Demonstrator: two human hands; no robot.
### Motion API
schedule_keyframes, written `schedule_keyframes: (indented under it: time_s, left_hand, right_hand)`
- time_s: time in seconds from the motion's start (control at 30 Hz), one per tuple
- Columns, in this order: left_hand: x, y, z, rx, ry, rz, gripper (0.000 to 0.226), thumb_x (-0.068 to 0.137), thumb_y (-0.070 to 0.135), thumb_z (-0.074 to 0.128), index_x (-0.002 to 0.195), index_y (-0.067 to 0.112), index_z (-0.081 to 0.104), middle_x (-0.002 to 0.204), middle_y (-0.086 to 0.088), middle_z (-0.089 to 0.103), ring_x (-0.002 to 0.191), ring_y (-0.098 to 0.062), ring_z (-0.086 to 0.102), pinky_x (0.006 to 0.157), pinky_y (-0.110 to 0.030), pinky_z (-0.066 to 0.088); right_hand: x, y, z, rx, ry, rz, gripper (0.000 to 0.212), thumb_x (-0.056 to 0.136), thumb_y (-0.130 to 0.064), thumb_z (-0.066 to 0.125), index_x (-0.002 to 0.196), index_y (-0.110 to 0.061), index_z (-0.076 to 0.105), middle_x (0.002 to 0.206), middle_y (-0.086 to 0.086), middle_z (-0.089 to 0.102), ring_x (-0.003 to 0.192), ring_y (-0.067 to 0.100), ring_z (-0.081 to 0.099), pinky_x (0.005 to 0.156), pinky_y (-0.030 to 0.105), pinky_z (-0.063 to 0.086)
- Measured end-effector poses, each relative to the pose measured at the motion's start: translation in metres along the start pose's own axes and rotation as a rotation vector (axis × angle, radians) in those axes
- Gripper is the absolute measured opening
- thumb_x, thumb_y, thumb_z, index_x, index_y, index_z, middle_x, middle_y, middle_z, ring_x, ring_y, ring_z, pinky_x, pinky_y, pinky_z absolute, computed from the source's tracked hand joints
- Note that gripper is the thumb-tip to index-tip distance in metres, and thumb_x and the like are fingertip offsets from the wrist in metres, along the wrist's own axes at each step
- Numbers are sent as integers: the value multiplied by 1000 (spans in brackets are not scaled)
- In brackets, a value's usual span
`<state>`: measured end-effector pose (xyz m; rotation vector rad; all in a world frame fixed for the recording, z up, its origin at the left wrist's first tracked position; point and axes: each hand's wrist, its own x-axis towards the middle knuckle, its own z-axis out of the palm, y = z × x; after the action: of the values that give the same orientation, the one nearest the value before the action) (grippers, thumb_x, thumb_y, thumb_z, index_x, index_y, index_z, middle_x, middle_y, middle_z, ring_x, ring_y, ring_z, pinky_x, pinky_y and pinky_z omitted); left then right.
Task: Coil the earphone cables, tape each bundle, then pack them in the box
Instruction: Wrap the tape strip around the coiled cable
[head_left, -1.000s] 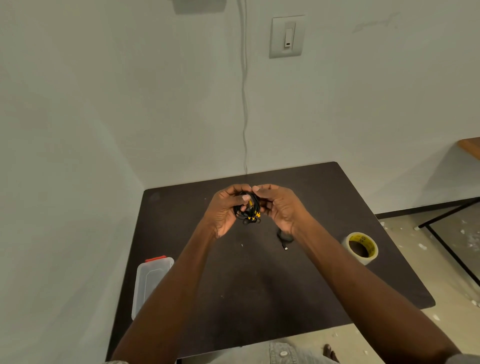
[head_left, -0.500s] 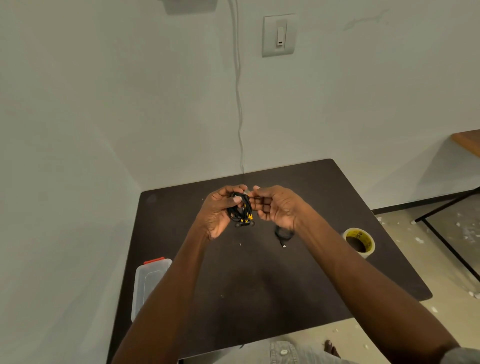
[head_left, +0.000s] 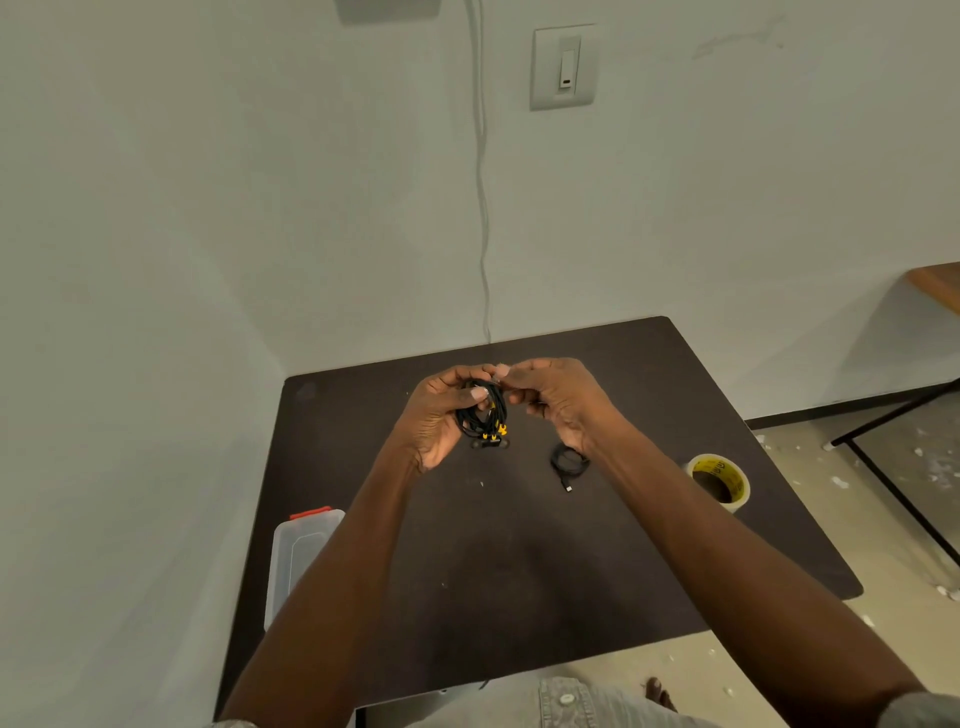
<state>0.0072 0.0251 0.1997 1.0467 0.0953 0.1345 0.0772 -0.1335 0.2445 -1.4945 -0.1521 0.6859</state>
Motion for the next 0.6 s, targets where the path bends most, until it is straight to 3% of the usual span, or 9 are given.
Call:
schedule_keyframes:
  time_s: [0.1,0.3,0.5,0.6]
  left_hand:
    - [0,1,0,-6,37,-14,21,73,-9,67,82,8,75,100,-8,70,84,-16,66,71,-24,54]
    - [1,-1,-4,43,72,-1,22,72,-6,67,85,9,75,101,-8,71,98,-21,65,82,-27,54]
    - [1,-2,-3,44,103,-50,18,72,-3,67,85,7,75,99,-11,70,100,-30,56,93,-40,45]
    - [3,-3,-3,39,130,-72,17,72,-2,69,87,3,73,97,-20,68,105,-43,49,105,-57,32]
  right_hand:
    - [-3,-5,0,-12,-36,-26,40,83,-39,73,92,1,73,81,7,71,67,13,60,60,23,42]
    - [-2,-4,2,-119,-17,-78,6,81,-8,75,84,-4,73,72,3,70,65,11,61,60,21,43]
    - [-4,1,7,-260,28,-209,11,87,-10,70,90,1,72,74,4,70,62,3,64,55,13,43]
    - [-3,1,10,-375,57,-319,10,89,-13,68,86,-5,74,73,2,71,63,3,65,57,11,44]
